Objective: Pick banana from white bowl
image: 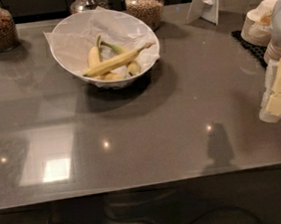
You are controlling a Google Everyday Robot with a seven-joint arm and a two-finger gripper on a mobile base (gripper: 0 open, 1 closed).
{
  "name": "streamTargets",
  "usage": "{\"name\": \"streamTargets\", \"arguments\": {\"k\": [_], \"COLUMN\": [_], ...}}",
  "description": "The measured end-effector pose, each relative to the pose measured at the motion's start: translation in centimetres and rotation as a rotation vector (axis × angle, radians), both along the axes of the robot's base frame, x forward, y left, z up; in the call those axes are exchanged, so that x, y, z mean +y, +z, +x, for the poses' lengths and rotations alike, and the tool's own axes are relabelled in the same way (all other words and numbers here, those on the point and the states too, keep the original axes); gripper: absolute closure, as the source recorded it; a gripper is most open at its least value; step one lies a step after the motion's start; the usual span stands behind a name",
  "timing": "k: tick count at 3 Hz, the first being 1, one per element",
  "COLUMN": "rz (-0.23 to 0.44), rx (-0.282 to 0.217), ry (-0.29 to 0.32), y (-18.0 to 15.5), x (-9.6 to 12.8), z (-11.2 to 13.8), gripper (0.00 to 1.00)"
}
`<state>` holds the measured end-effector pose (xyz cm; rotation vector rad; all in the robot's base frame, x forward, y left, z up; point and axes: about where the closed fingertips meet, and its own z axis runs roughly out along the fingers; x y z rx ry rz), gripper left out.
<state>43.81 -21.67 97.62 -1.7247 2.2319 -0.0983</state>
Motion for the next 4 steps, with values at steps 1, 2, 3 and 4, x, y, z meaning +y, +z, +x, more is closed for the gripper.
{"name": "streamTargets", "arguments": {"k": [1, 2, 3, 4], "rz": [0.0, 0.023, 0.106, 0.185], "rx": [0.0, -0.048, -0.149, -0.219], "ry": [0.0, 0.019, 0.08, 0.158], "y": [0.0, 0.5, 1.2, 1.7], "x": [0.0, 0.6, 2.7, 5.6], "z": [0.0, 1.2, 4.7, 8.6], "gripper": [0.0, 0.0, 0.0, 0.0]}}
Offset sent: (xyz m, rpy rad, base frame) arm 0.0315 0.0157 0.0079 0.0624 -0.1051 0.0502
